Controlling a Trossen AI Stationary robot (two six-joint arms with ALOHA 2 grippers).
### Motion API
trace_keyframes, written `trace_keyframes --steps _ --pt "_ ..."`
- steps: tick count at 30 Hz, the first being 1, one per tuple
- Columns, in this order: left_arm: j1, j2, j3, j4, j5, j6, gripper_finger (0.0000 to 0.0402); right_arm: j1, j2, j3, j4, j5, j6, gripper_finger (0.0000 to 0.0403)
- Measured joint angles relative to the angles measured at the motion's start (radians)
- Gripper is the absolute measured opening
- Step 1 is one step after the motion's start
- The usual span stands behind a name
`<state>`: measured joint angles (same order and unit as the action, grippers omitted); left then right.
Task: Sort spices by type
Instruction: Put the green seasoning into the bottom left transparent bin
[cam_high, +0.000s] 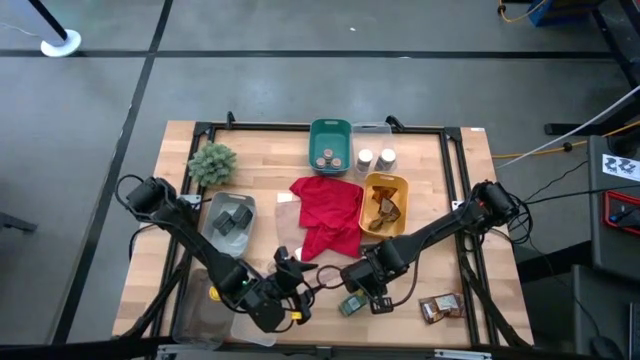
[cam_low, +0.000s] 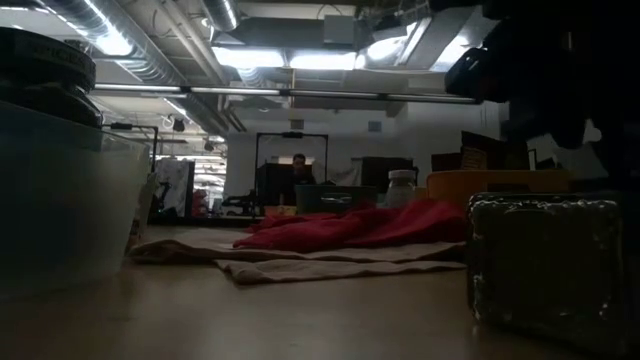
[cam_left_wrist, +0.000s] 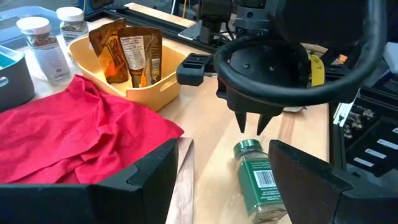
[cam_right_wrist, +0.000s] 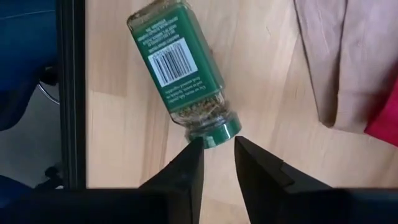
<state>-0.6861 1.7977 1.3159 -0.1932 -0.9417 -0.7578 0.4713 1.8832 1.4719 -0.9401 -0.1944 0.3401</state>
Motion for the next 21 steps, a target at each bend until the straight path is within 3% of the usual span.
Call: trace_keyframes --steps 5,15,21 --pt "0.000 0.000 0.000 0.000 0.000 0.000 0.0235 0.000 0.000 0.000 -0.003 0.000 -0.067 0.0107" --pt "0.000 0.000 0.000 0.000 0.000 0.000 0.0235 0.007 0.000 -0.032 0.003 0.000 -0.091 0.0249" --pt "0.000 0.000 0.000 0.000 0.000 0.000 0.0235 0.032 0.000 -0.105 0.059 0.000 -0.110 0.0295"
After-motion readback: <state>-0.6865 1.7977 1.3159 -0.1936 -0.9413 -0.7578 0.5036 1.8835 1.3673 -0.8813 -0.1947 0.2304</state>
